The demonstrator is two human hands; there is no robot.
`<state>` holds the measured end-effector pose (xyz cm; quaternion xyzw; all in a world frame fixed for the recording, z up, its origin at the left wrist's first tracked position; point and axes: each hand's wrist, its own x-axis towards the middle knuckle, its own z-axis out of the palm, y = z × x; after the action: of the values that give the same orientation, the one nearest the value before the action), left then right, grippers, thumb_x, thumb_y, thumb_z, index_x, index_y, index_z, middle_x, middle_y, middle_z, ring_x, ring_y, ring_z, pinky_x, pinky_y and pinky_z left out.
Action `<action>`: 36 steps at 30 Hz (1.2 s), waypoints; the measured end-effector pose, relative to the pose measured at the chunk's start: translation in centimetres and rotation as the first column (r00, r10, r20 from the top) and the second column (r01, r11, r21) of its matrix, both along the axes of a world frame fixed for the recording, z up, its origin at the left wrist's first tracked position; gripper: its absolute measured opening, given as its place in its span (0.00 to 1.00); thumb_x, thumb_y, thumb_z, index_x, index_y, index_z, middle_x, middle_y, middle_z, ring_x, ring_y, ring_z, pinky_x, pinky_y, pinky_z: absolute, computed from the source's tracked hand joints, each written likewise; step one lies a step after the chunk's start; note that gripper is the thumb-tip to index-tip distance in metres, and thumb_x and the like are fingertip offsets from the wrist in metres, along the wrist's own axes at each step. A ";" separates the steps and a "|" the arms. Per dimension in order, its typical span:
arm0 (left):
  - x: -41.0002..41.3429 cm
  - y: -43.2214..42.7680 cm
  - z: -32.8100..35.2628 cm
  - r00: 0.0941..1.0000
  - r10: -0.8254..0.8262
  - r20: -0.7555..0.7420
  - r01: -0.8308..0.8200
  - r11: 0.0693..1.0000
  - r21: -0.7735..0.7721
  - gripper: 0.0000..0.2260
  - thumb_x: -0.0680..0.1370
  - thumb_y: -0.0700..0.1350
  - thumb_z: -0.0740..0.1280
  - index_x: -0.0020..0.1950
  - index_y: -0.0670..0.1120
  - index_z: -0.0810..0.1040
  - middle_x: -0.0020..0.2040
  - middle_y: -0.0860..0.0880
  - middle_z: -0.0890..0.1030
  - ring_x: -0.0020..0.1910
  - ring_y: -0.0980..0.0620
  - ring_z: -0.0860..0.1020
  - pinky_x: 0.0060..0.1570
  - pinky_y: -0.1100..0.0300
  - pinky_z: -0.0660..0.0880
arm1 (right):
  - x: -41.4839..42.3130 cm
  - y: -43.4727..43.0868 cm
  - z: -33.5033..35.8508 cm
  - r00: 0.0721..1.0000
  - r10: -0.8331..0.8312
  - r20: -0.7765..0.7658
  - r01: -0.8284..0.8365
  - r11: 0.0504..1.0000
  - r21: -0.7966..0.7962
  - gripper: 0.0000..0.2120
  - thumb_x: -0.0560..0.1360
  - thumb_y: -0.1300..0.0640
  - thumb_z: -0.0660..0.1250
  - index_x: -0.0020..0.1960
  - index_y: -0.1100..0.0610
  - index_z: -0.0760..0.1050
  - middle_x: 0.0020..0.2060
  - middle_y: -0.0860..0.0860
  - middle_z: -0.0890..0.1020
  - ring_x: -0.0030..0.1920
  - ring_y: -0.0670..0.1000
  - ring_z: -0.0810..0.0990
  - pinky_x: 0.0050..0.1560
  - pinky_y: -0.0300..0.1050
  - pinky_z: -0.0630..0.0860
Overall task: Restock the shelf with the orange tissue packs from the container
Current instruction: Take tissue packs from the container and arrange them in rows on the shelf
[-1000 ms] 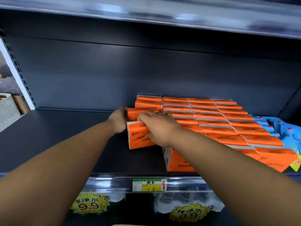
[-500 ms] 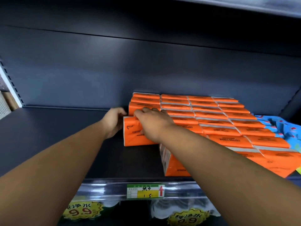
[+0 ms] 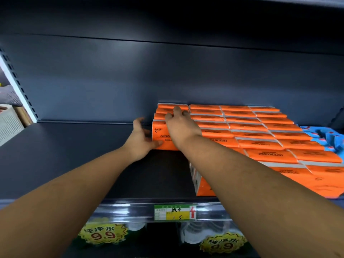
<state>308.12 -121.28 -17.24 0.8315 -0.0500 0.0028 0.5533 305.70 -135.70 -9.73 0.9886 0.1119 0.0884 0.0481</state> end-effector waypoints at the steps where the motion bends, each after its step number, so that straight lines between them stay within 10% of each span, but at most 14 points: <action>1: 0.3 -0.5 0.1 1.000 0.014 0.007 -0.014 1.000 0.005 0.46 0.73 0.40 0.75 0.78 0.50 0.45 0.64 0.46 0.74 0.63 0.48 0.75 0.63 0.50 0.72 | 0.0 0.0 -0.1 0.999 -0.032 0.017 0.032 0.999 -0.032 0.24 0.78 0.64 0.61 0.73 0.59 0.62 0.71 0.61 0.61 0.70 0.64 0.62 0.66 0.59 0.67; 8: 1.1 -3.2 0.4 0.999 0.014 0.042 -0.017 0.997 0.076 0.30 0.77 0.39 0.69 0.75 0.50 0.60 0.61 0.48 0.77 0.60 0.49 0.75 0.60 0.53 0.70 | 0.3 -0.5 -0.3 0.992 -0.121 0.034 0.123 0.990 -0.062 0.24 0.78 0.61 0.61 0.74 0.58 0.61 0.72 0.61 0.61 0.72 0.64 0.61 0.68 0.62 0.62; 16: -1.0 -0.5 1.0 0.998 0.016 -0.066 0.002 0.962 0.272 0.51 0.71 0.39 0.75 0.79 0.52 0.41 0.75 0.45 0.64 0.71 0.46 0.68 0.65 0.54 0.69 | -1.8 -1.4 1.2 0.992 -0.110 -0.056 0.111 0.994 0.002 0.30 0.73 0.63 0.67 0.73 0.57 0.62 0.68 0.58 0.68 0.68 0.61 0.69 0.65 0.60 0.67; 27: -10.3 1.0 6.1 0.996 -0.088 -0.013 0.086 0.920 0.382 0.41 0.73 0.43 0.74 0.78 0.49 0.52 0.71 0.43 0.66 0.64 0.47 0.72 0.59 0.59 0.71 | -9.8 -4.6 2.6 0.999 -0.022 -0.048 0.031 0.981 0.193 0.26 0.74 0.46 0.65 0.69 0.53 0.64 0.65 0.54 0.72 0.64 0.58 0.72 0.61 0.54 0.68; 36: -19.2 0.6 8.7 0.986 -0.095 0.135 -0.082 0.426 0.901 0.32 0.75 0.52 0.68 0.75 0.50 0.57 0.66 0.44 0.68 0.63 0.41 0.72 0.53 0.47 0.74 | -17.9 -4.2 2.9 0.998 0.025 0.050 -0.030 0.995 0.094 0.23 0.76 0.41 0.62 0.66 0.52 0.65 0.66 0.53 0.70 0.66 0.57 0.69 0.61 0.55 0.65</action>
<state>288.89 -120.64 -8.49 0.9947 -0.0923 0.0422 0.0156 287.77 -139.89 -6.87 0.9857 0.1201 0.1183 0.0026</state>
